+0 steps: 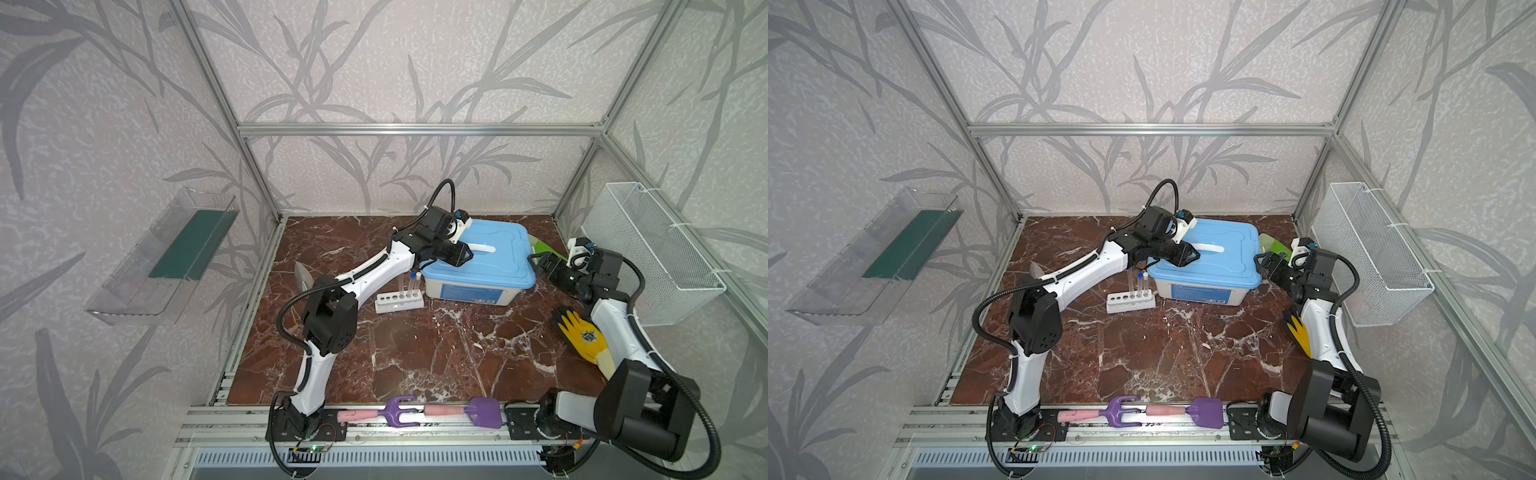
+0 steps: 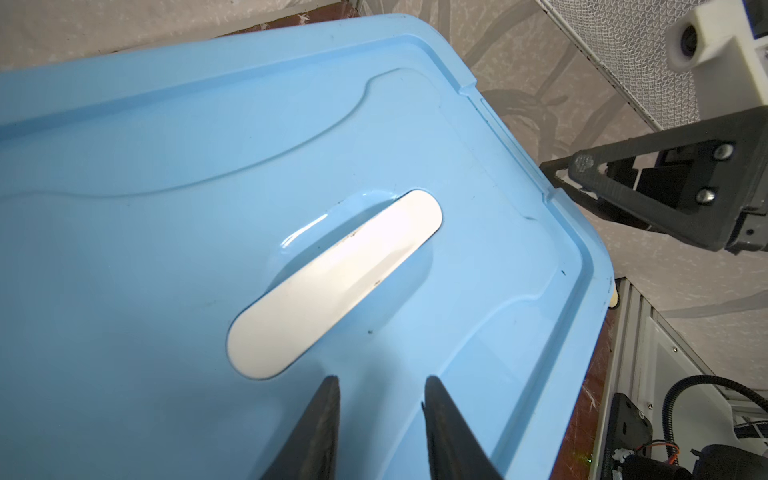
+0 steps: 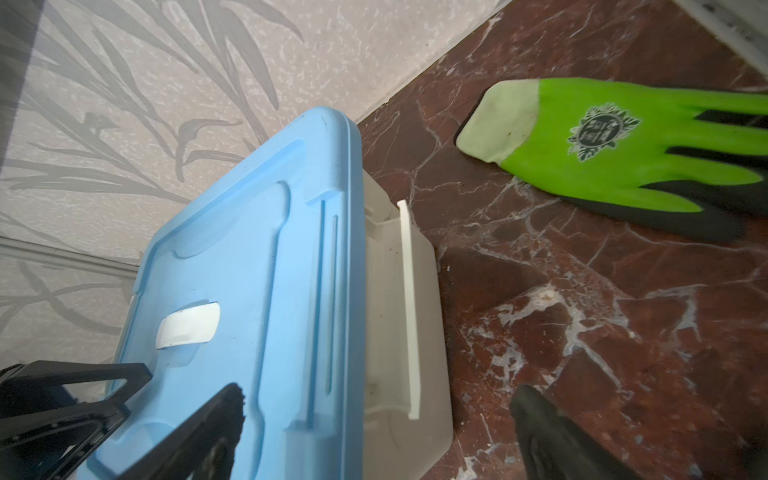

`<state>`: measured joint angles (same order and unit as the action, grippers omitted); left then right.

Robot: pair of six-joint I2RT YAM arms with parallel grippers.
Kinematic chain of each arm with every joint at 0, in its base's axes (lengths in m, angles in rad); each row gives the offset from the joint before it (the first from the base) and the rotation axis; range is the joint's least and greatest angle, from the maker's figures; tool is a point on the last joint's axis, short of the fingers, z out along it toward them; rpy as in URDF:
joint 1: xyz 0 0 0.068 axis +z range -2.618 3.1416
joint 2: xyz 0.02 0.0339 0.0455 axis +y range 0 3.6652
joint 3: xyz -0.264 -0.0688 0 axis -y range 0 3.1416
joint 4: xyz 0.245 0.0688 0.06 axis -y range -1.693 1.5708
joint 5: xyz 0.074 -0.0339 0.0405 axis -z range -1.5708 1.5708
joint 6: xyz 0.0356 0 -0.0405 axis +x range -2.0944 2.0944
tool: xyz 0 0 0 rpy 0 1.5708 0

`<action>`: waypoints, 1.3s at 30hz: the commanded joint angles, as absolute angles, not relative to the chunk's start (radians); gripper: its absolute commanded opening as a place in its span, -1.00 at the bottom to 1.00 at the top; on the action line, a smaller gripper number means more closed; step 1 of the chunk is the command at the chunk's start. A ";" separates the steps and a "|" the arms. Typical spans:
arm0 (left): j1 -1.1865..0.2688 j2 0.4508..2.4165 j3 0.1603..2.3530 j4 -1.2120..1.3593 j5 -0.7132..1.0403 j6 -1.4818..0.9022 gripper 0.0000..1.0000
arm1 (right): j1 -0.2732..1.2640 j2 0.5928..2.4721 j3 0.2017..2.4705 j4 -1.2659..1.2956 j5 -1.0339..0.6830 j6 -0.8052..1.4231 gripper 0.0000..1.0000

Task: Organize the chemistry lab equipment

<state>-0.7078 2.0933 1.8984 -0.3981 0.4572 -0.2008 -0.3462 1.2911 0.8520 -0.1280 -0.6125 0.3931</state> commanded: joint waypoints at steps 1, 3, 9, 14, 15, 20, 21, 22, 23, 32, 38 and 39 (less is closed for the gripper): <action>-0.716 2.144 1.910 -0.467 0.469 -0.198 -0.28 | -0.349 1.329 0.874 -0.066 -0.744 0.417 0.98; -0.715 2.146 1.913 -0.468 0.470 -0.196 -0.28 | -0.348 1.341 0.864 -0.029 -0.765 0.442 0.98; -0.716 2.157 1.917 -0.466 0.487 -0.200 -0.29 | -0.347 1.381 0.863 0.005 -0.779 0.456 0.98; -0.715 2.163 1.925 -0.465 0.491 -0.201 -0.30 | -0.335 1.421 0.865 0.056 -0.809 0.489 0.98; -0.715 2.167 1.929 -0.465 0.498 -0.200 -0.31 | -0.330 1.428 0.873 0.045 -0.804 0.486 0.96; -0.715 2.181 1.951 -0.479 0.511 -0.206 -0.33 | -0.318 1.458 0.896 0.028 -0.798 0.483 0.90; -0.715 2.180 1.950 -0.478 0.512 -0.207 -0.33 | -0.318 1.460 0.895 0.031 -0.797 0.485 0.89; -0.716 2.180 1.950 -0.479 0.512 -0.207 -0.33 | -0.316 1.463 0.894 0.036 -0.798 0.488 0.87; -0.715 2.179 1.949 -0.478 0.511 -0.205 -0.34 | -0.316 1.466 0.894 0.039 -0.798 0.490 0.86; -0.715 2.181 1.947 -0.477 0.522 -0.206 -0.34 | -0.314 1.471 0.890 0.050 -0.791 0.510 0.53; -0.715 2.184 1.949 -0.477 0.528 -0.203 -0.35 | -0.314 1.467 0.903 0.028 -0.781 0.510 0.35; -0.715 2.187 1.952 -0.480 0.529 -0.205 -0.35 | -0.314 1.467 0.905 0.023 -0.777 0.508 0.33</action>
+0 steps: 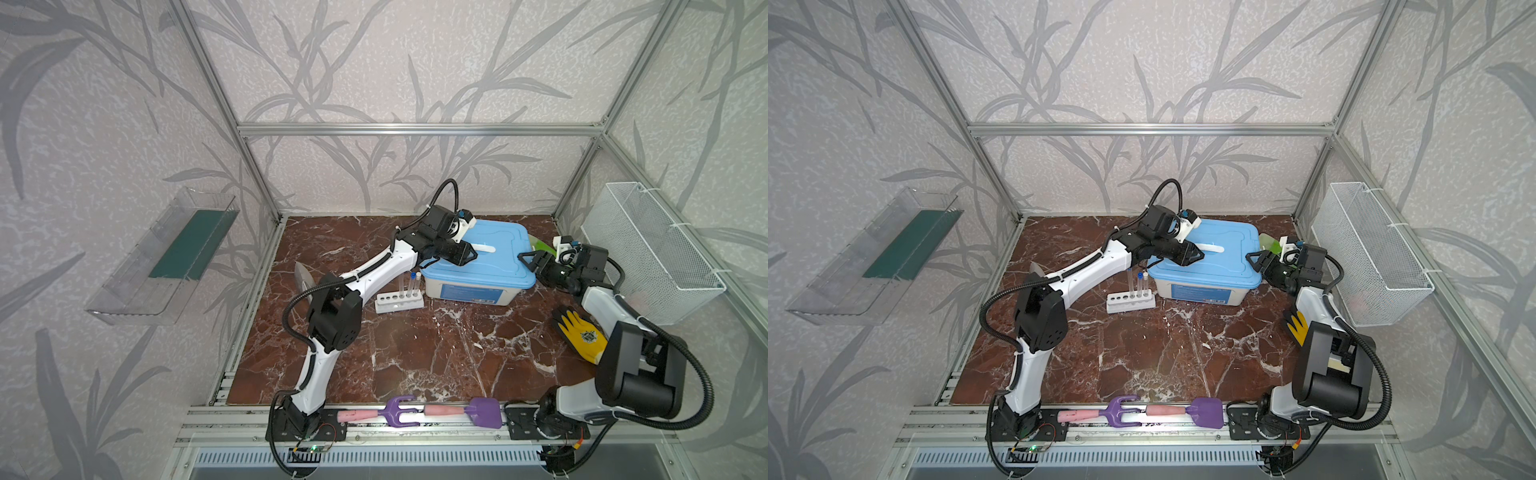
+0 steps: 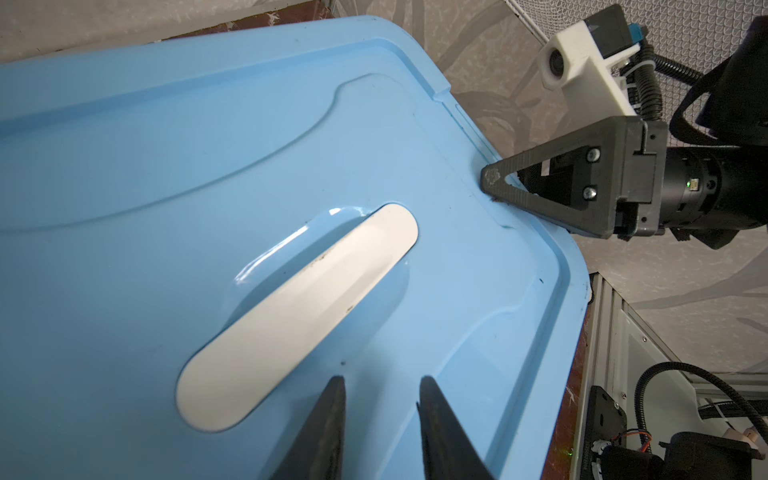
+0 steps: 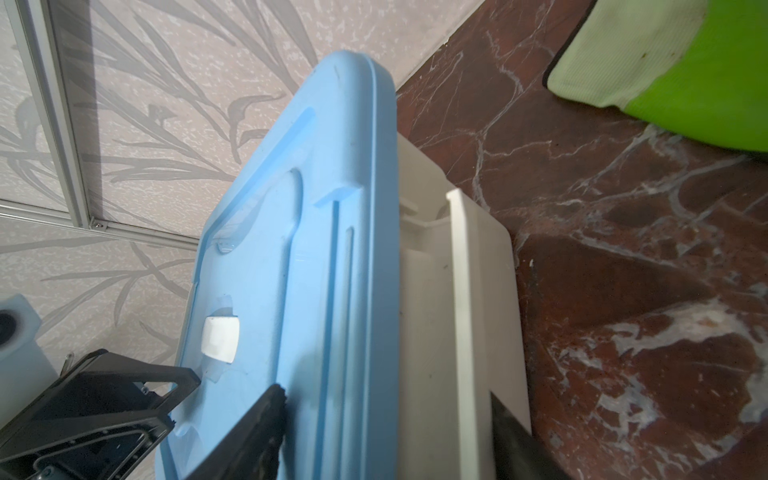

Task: Organize the chemistry lab equipment

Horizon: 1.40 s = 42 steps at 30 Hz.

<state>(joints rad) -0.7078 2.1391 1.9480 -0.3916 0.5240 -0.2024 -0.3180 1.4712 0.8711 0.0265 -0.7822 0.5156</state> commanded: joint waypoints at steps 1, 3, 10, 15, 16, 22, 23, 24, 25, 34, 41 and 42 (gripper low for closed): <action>-0.715 2.190 1.957 -0.484 0.530 -0.206 -0.35 | -0.314 1.468 0.905 0.016 -0.772 0.506 0.32; -0.715 2.192 1.959 -0.486 0.535 -0.206 -0.35 | -0.314 1.469 0.905 0.011 -0.769 0.506 0.28; -0.713 2.196 1.965 -0.488 0.534 -0.204 -0.35 | -0.313 1.466 0.905 0.000 -0.757 0.501 0.16; -0.714 2.212 1.977 -0.504 0.536 -0.207 -0.36 | -0.311 1.462 0.899 -0.010 -0.737 0.496 0.10; -0.714 2.212 1.977 -0.505 0.535 -0.206 -0.36 | -0.310 1.460 0.902 -0.022 -0.729 0.492 0.09; -0.714 2.216 1.983 -0.507 0.540 -0.208 -0.36 | -0.295 1.456 0.922 -0.065 -0.687 0.479 0.07; -0.715 2.219 1.985 -0.508 0.541 -0.209 -0.36 | -0.293 1.457 0.927 -0.074 -0.684 0.476 0.07; -0.715 2.222 1.987 -0.511 0.542 -0.210 -0.36 | -0.289 1.456 0.931 -0.088 -0.673 0.469 0.07; -0.715 2.224 1.987 -0.512 0.546 -0.209 -0.36 | -0.280 1.451 0.939 -0.110 -0.650 0.455 0.07; -0.714 2.224 1.990 -0.512 0.547 -0.205 -0.36 | -0.234 1.436 1.016 -0.251 -0.520 0.371 0.03; -0.715 2.226 1.987 -0.512 0.550 -0.206 -0.37 | -0.220 1.448 1.048 -0.302 -0.473 0.335 0.01; -0.715 2.226 1.987 -0.512 0.549 -0.206 -0.37 | -0.219 1.450 1.048 -0.301 -0.473 0.334 0.01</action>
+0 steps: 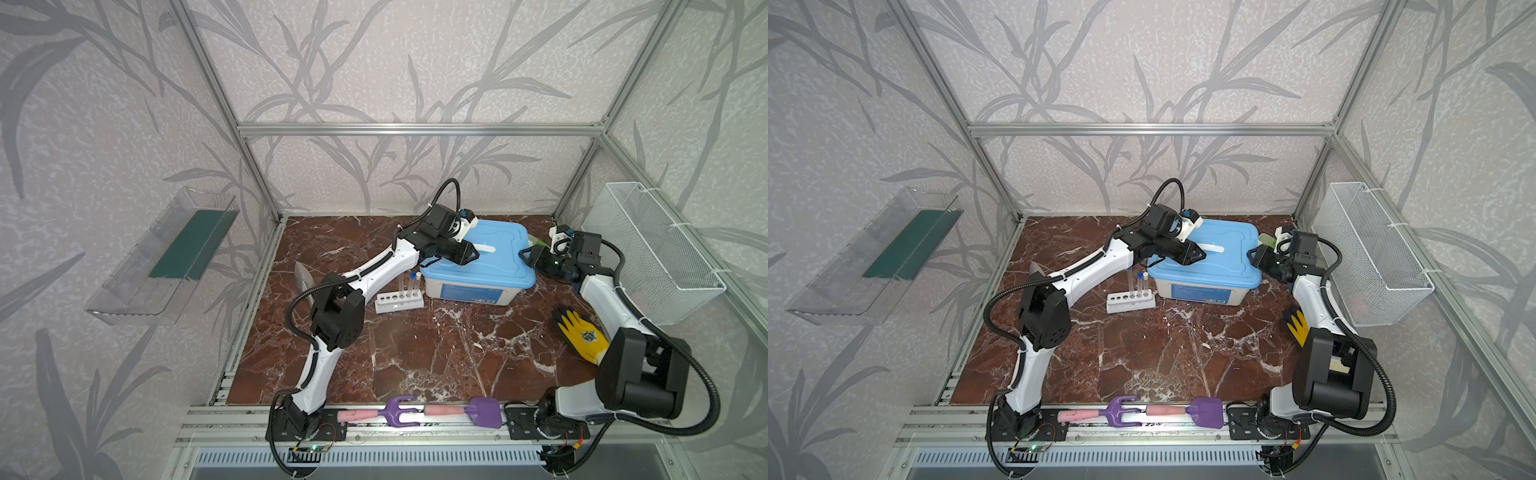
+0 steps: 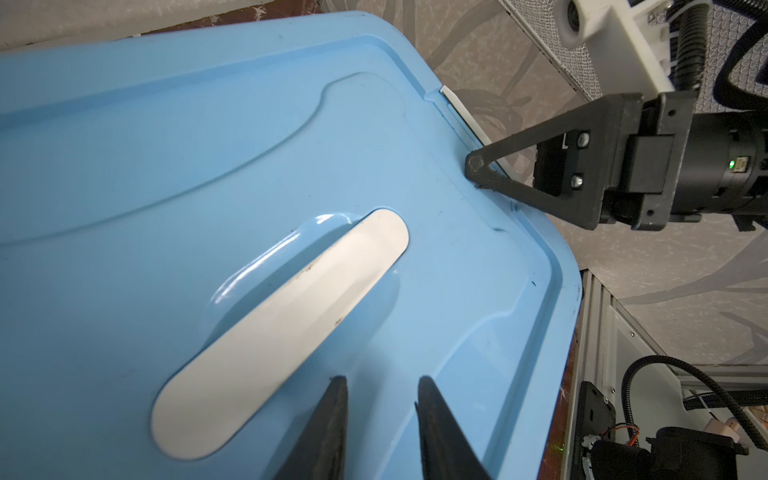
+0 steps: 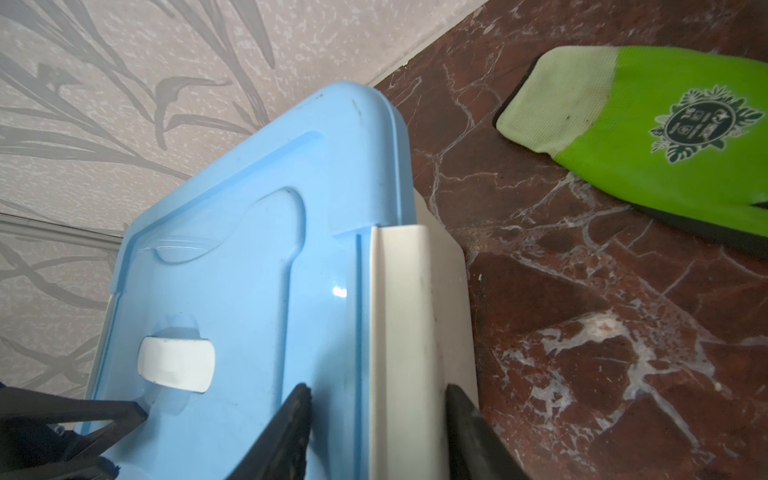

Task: Organize the chemistry lab equipment

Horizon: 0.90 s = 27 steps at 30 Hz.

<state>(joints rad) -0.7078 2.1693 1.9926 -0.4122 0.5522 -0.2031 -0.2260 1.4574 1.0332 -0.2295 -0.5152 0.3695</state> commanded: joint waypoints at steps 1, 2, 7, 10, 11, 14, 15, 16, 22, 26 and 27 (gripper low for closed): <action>-0.716 2.226 1.987 -0.513 0.549 -0.204 -0.37 | -0.217 1.451 1.048 -0.301 -0.469 0.332 0.01; -0.716 2.226 1.987 -0.514 0.548 -0.203 -0.37 | -0.214 1.452 1.049 -0.305 -0.462 0.330 0.00; -0.714 2.228 1.991 -0.514 0.543 -0.205 -0.37 | -0.202 1.457 1.065 -0.326 -0.439 0.312 -0.05; -0.715 2.229 1.993 -0.515 0.544 -0.205 -0.37 | -0.201 1.463 1.073 -0.337 -0.436 0.307 -0.07; -0.714 2.229 1.993 -0.515 0.544 -0.206 -0.37 | -0.202 1.465 1.074 -0.337 -0.436 0.305 -0.07; -0.715 2.229 1.992 -0.518 0.543 -0.203 -0.37 | -0.202 1.466 1.076 -0.338 -0.434 0.305 -0.08; -0.714 2.229 1.993 -0.518 0.544 -0.204 -0.37 | -0.201 1.466 1.077 -0.338 -0.434 0.306 -0.08; -0.715 2.228 1.993 -0.518 0.544 -0.203 -0.37 | -0.201 1.468 1.078 -0.338 -0.433 0.305 -0.09; -0.714 2.230 1.994 -0.519 0.544 -0.204 -0.38 | -0.199 1.473 1.080 -0.343 -0.428 0.302 -0.11; -0.715 2.232 1.999 -0.523 0.542 -0.202 -0.38 | -0.196 1.476 1.087 -0.349 -0.422 0.298 -0.14; -0.714 2.231 2.000 -0.523 0.541 -0.202 -0.38 | -0.195 1.476 1.090 -0.349 -0.421 0.298 -0.15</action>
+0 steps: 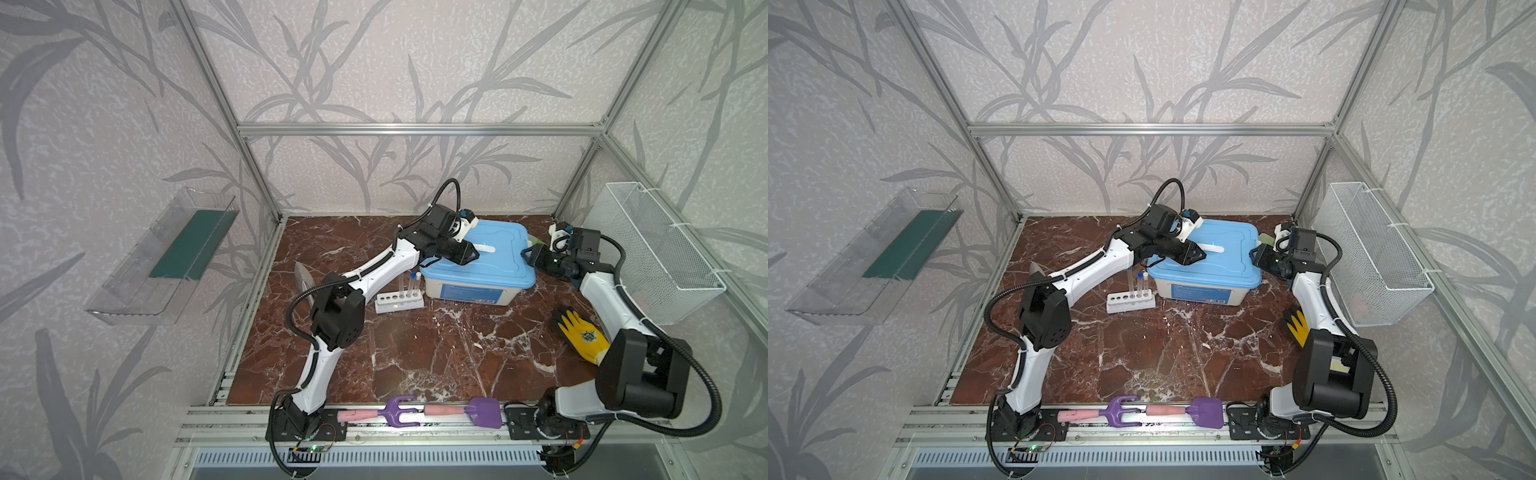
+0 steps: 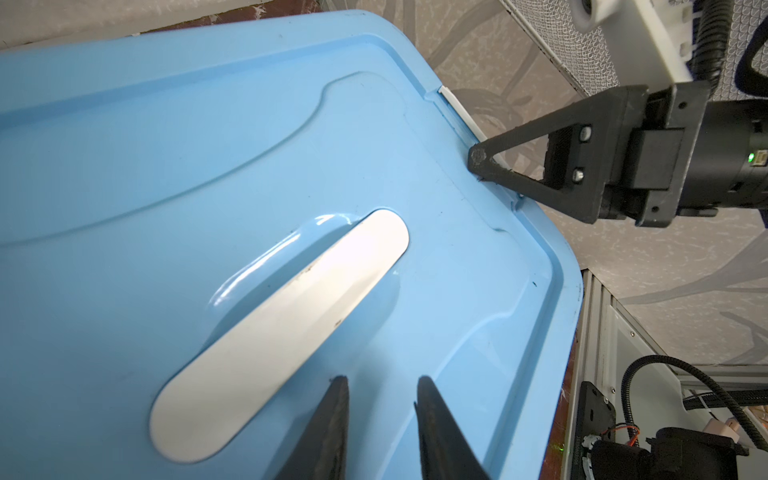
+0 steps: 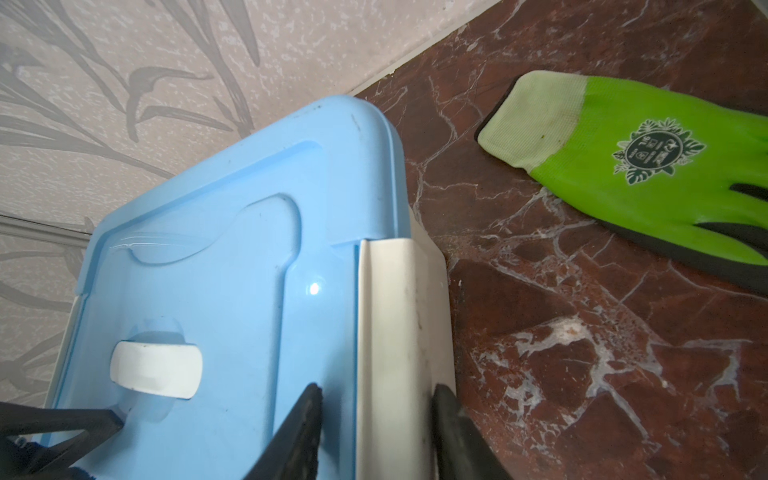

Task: Organize the chemistry lab equipment

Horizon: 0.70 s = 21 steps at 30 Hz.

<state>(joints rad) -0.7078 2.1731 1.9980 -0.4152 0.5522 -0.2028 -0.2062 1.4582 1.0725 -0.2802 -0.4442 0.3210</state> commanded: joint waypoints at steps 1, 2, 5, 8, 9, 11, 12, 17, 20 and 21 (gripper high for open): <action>-0.714 2.232 2.002 -0.524 0.536 -0.202 -0.38 | -0.193 1.476 1.092 -0.350 -0.420 0.298 -0.16; -0.713 2.232 2.003 -0.527 0.532 -0.202 -0.39 | -0.193 1.476 1.092 -0.351 -0.422 0.297 -0.17; -0.714 2.233 2.003 -0.529 0.527 -0.202 -0.41 | -0.193 1.480 1.093 -0.348 -0.426 0.299 -0.18; -0.714 2.235 2.005 -0.529 0.528 -0.202 -0.41 | -0.192 1.484 1.096 -0.349 -0.425 0.299 -0.21; -0.714 2.234 2.006 -0.529 0.529 -0.202 -0.41 | -0.191 1.485 1.097 -0.350 -0.425 0.299 -0.21; -0.715 2.235 2.007 -0.529 0.529 -0.202 -0.41 | -0.189 1.484 1.098 -0.350 -0.423 0.299 -0.22; -0.713 2.237 2.009 -0.530 0.529 -0.202 -0.41 | -0.190 1.485 1.098 -0.348 -0.423 0.298 -0.22; -0.716 2.241 2.014 -0.532 0.531 -0.204 -0.42 | -0.186 1.489 1.100 -0.349 -0.420 0.296 -0.25; -0.714 2.243 2.014 -0.532 0.532 -0.202 -0.42 | -0.185 1.491 1.103 -0.353 -0.419 0.296 -0.27; -0.715 2.243 2.014 -0.533 0.532 -0.202 -0.42 | -0.185 1.492 1.103 -0.352 -0.417 0.295 -0.27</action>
